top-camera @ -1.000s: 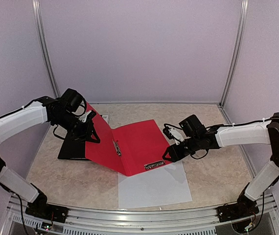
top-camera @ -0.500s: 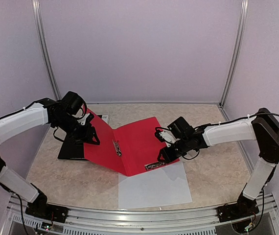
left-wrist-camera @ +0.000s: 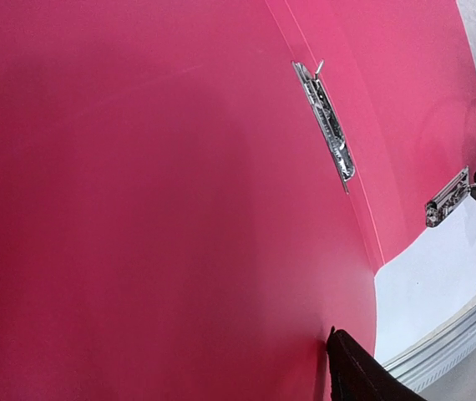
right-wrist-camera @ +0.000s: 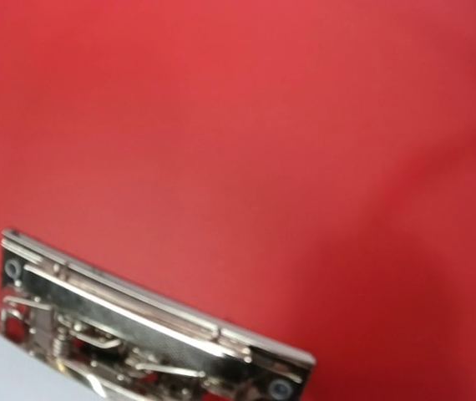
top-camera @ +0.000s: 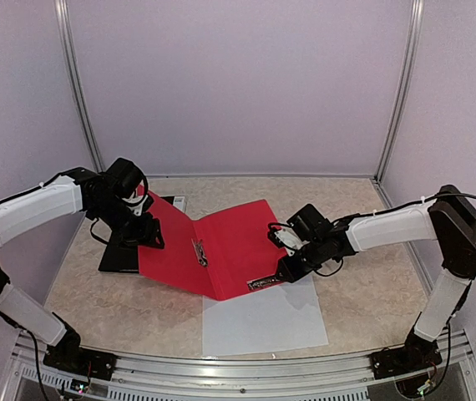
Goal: Put the files into the folder
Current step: Open the folder at the center of the board.
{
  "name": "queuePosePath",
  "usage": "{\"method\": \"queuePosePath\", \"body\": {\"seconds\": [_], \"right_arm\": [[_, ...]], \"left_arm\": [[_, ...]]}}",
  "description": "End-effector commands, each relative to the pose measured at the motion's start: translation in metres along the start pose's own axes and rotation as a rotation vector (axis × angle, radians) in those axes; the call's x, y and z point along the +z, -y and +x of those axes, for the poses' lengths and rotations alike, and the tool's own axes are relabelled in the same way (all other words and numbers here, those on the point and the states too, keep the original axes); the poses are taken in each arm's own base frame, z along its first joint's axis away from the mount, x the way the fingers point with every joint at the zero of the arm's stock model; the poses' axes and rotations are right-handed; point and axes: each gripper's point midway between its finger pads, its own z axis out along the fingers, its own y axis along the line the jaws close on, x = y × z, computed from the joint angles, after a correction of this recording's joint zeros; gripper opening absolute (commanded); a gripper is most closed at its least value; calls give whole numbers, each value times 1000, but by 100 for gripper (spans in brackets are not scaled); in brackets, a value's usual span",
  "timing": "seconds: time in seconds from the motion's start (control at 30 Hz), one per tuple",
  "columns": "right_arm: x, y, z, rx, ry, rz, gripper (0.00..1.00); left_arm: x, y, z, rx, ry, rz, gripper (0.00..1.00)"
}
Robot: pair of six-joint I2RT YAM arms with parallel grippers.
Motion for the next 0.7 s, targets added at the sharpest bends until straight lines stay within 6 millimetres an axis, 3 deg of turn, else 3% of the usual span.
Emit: {"method": "queuePosePath", "body": {"seconds": [0.0,0.33,0.67], "right_arm": [[-1,3,7,-4,-17,28,19],[2,12,10,-7,-32,77,1],[3,23,17,2,-53,115,0]], "left_arm": [[6,-20,9,-11,-28,-121,66],[48,-51,34,-60,-148,-289,65],[93,-79,51,-48,-261,-447,68]]}}
